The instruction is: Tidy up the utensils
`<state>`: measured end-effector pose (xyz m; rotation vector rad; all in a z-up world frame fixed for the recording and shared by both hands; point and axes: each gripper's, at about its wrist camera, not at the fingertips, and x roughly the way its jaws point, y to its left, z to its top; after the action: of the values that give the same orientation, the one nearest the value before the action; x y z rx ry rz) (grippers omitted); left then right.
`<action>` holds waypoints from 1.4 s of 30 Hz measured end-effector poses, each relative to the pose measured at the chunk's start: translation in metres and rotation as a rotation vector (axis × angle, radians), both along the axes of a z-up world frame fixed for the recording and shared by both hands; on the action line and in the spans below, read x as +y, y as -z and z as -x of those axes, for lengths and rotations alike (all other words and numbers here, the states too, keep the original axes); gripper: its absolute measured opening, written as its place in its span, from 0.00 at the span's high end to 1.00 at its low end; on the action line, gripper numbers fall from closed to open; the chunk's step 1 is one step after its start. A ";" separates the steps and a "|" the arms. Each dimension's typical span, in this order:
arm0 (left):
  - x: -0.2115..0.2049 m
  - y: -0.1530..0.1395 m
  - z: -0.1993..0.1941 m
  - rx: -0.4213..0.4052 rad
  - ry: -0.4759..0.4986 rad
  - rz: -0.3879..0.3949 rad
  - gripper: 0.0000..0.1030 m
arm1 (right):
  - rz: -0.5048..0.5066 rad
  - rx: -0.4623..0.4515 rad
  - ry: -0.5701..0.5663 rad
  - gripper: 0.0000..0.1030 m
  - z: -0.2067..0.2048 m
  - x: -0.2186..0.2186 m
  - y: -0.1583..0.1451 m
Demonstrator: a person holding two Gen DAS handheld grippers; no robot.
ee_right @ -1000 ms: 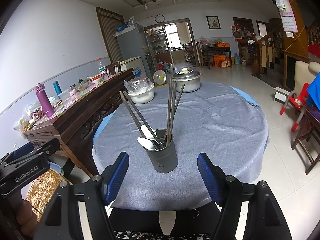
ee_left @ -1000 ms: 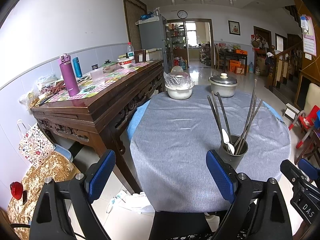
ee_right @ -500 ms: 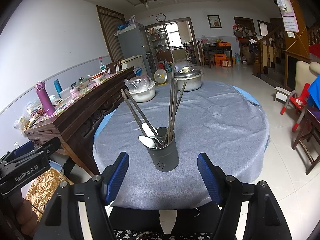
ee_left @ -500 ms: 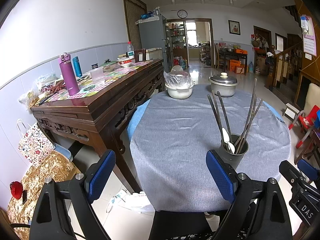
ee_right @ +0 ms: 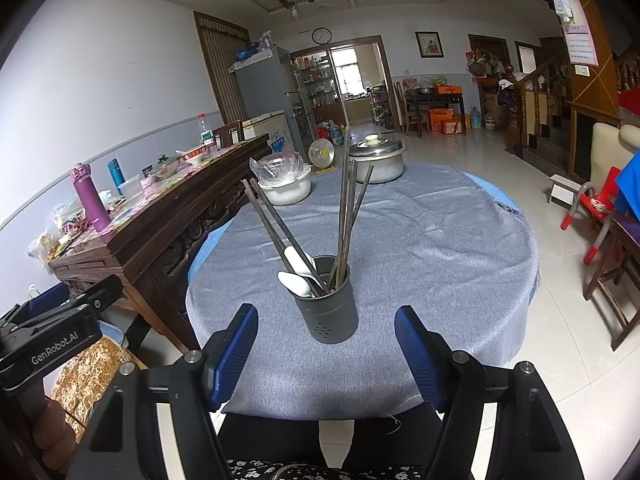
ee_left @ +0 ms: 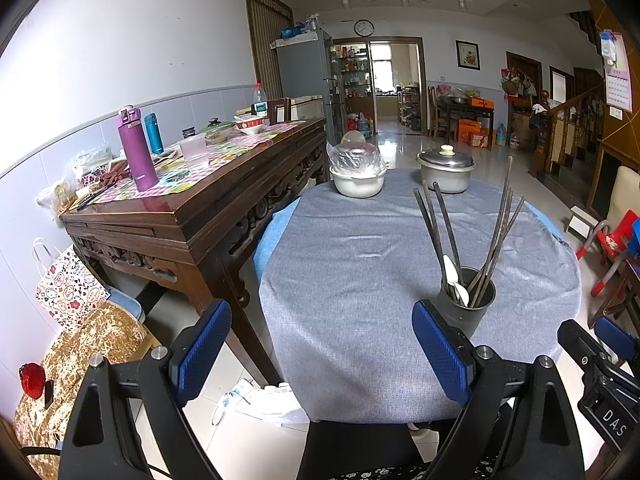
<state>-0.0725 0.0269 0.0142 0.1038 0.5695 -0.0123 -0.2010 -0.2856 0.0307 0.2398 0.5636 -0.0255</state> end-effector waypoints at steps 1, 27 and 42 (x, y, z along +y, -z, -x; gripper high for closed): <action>0.000 0.000 0.000 0.001 0.000 0.000 0.11 | 0.000 0.001 -0.001 0.28 0.000 0.000 0.000; 0.001 0.002 0.003 0.002 0.003 0.007 0.11 | 0.014 -0.019 0.009 0.28 0.005 -0.001 -0.005; 0.007 0.003 0.000 0.001 0.003 0.024 0.11 | 0.037 -0.026 0.007 0.28 0.001 0.004 -0.010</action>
<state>-0.0724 0.0344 0.0112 0.0813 0.5704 -0.0225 -0.2015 -0.2815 0.0403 0.2061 0.5359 -0.0392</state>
